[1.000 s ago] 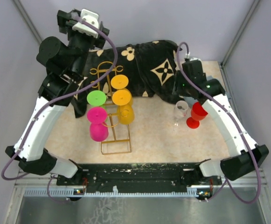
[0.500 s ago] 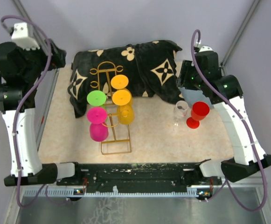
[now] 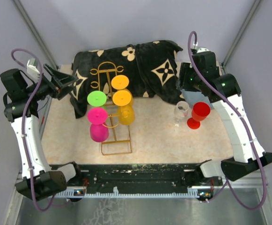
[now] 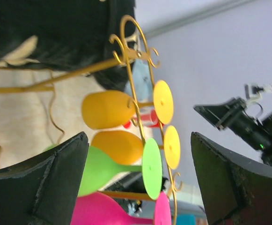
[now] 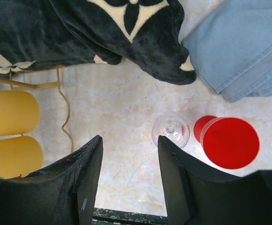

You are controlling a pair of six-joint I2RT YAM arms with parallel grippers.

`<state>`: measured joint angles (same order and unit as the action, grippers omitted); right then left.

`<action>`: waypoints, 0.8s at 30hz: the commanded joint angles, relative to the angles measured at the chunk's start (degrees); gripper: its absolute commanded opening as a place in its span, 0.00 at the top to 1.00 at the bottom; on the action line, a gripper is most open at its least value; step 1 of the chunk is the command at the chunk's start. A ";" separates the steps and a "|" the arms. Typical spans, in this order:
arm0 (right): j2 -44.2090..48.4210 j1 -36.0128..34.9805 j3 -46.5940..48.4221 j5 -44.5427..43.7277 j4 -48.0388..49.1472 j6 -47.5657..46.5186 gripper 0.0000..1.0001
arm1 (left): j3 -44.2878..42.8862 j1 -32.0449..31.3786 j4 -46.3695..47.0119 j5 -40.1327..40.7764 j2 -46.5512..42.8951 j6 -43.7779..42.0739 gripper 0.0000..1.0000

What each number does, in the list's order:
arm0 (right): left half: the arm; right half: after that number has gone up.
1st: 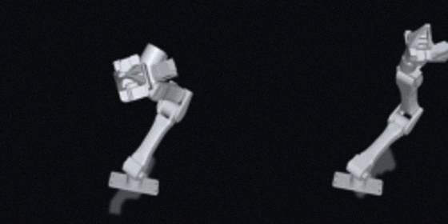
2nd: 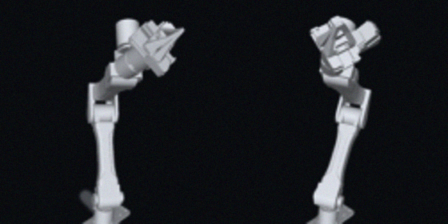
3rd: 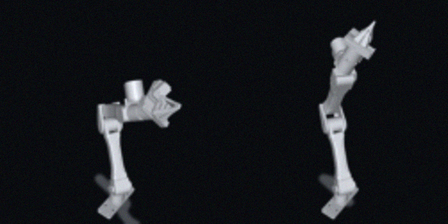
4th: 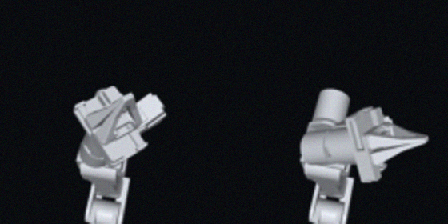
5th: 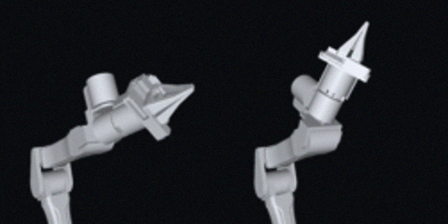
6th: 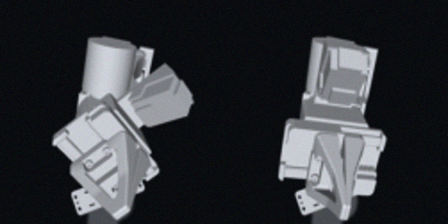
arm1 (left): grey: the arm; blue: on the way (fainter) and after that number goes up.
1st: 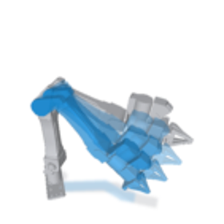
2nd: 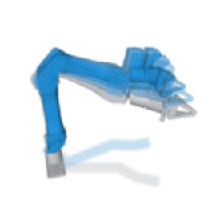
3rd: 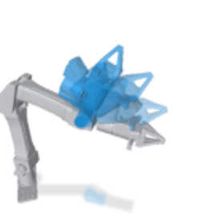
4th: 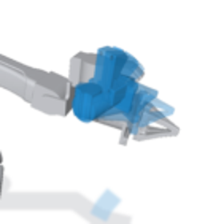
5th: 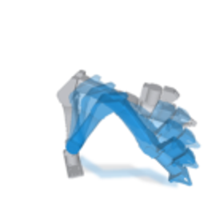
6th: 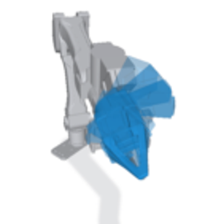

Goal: Take the wine glass off the wine glass rack

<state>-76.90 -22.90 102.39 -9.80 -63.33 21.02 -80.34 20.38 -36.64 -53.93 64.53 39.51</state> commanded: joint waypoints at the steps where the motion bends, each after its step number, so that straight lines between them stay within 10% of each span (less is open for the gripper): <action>1: 1.94 -0.48 -0.24 -0.54 1.50 -0.71 0.49 | 3.06 0.27 4.05 -14.02 -1.56 5.71 0.08; 24: 2.19 -0.48 -3.43 -0.01 2.59 -0.71 0.50 | 10.59 -2.14 -4.74 -24.06 -1.71 -0.29 0.28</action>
<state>-76.23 -22.90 98.52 -9.76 -63.02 20.99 -70.32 19.86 -42.48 -77.17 63.72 39.38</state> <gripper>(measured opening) 0.505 0.723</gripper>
